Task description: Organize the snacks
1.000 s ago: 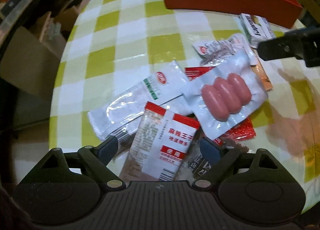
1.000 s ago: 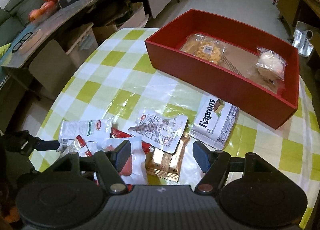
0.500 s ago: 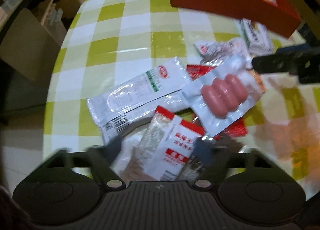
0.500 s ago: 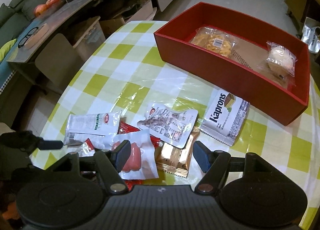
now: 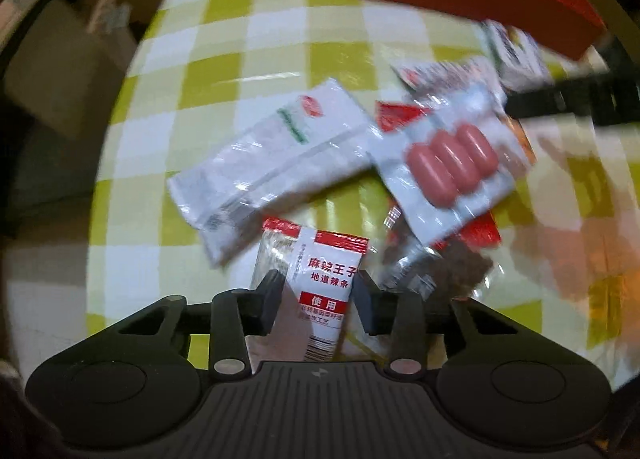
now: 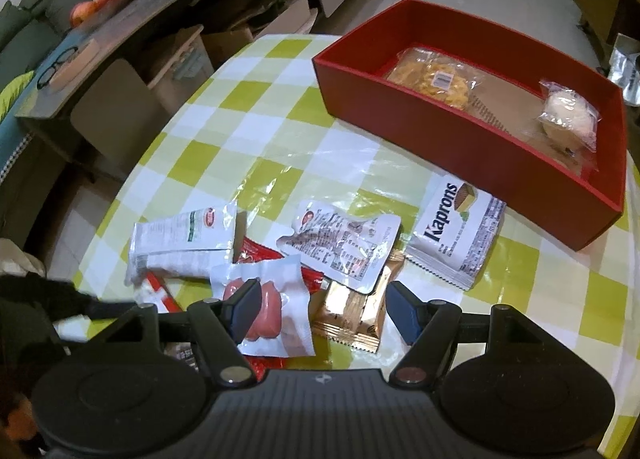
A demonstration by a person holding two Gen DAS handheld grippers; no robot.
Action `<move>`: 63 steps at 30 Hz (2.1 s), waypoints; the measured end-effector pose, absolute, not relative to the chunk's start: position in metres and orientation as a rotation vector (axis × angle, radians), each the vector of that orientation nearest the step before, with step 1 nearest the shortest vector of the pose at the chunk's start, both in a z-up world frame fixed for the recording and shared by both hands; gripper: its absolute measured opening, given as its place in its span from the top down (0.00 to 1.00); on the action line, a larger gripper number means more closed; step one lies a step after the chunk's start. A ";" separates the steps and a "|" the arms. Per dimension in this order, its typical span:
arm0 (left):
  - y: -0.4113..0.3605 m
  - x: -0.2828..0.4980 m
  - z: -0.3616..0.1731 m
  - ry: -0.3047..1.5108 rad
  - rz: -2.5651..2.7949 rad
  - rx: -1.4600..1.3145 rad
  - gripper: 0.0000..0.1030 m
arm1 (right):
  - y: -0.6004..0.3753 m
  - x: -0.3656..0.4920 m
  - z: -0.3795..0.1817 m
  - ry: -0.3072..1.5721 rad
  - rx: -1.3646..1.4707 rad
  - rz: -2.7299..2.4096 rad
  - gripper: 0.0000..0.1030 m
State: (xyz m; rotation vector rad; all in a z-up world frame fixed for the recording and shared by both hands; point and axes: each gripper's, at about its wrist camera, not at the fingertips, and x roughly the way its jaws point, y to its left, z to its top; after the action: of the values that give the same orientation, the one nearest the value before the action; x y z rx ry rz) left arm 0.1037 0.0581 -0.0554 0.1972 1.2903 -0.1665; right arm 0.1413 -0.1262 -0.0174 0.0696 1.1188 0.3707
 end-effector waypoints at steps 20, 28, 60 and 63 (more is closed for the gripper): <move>0.078 0.099 -0.069 1.343 -0.164 0.174 0.44 | -0.101 0.143 -0.015 1.086 -0.098 0.503 0.26; 0.103 0.108 -0.059 1.321 -0.147 0.068 0.46 | -0.082 0.148 -0.023 1.120 -0.152 0.549 0.26; 0.106 0.121 -0.062 1.392 -0.225 0.026 0.45 | -0.082 0.005 -0.042 1.205 -0.956 0.762 0.26; 0.101 0.120 -0.062 1.389 -0.228 0.038 0.44 | -0.072 0.009 -0.058 1.196 -0.976 0.785 0.26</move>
State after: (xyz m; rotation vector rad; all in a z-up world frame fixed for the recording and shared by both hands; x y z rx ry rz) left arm 0.1196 0.1010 -0.0621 0.0380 1.3894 -0.2281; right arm 0.0091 -0.0718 -0.0576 -0.9757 1.1961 0.7848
